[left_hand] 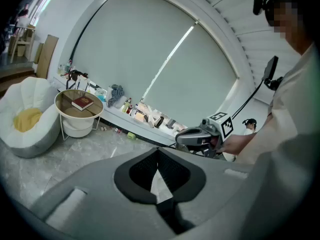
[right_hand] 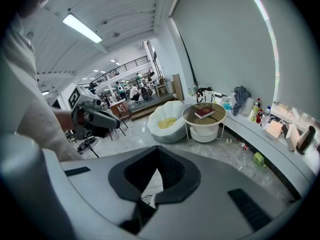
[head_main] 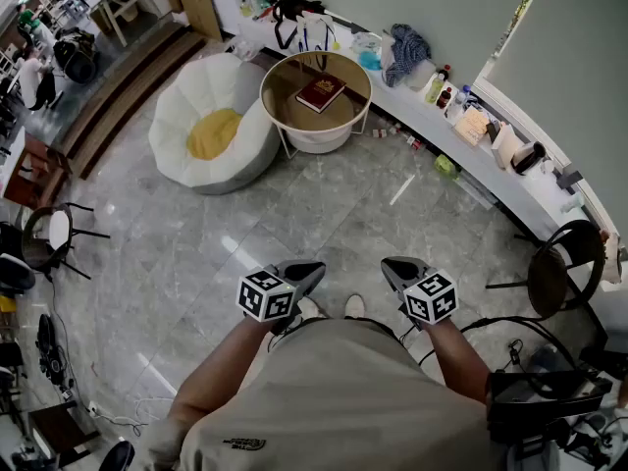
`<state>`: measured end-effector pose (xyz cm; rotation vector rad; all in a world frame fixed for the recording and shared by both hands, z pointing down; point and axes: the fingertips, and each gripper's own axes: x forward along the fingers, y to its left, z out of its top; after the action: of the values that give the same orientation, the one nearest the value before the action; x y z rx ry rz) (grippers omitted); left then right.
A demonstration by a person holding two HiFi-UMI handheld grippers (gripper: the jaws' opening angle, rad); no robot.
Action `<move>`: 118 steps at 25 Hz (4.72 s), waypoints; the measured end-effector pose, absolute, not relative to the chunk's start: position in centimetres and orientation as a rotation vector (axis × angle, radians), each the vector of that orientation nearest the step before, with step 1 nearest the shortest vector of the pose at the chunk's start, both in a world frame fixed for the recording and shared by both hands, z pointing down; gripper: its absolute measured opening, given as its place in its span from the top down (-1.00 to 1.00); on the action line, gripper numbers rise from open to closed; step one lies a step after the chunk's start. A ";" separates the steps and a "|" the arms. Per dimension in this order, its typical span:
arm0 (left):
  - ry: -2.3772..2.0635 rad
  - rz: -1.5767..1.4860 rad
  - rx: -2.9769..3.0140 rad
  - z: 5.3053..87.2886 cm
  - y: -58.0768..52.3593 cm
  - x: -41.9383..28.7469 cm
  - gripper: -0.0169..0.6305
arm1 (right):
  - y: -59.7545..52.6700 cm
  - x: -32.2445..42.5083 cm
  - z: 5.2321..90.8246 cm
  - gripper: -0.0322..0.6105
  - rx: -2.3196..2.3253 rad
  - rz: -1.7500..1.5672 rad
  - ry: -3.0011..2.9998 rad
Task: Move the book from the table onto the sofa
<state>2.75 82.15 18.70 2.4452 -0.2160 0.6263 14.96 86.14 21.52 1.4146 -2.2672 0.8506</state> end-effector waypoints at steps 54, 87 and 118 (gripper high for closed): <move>-0.322 0.611 2.400 23.6 30.1 -3.4 0.74 | 36.8 14.6 29.3 0.61 1.715 1.385 -2.152; -0.168 1.084 2.107 60.1 -6.9 22.2 0.49 | 5.0 35.1 64.2 0.44 1.987 1.993 -1.720; -0.314 0.904 1.963 64.7 -7.1 17.4 0.48 | -1.7 30.2 63.7 0.69 1.900 1.915 -1.871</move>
<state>17.36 -7.09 64.67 1.9627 -0.3142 0.9039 30.23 -1.72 63.65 1.9000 -1.8707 1.9148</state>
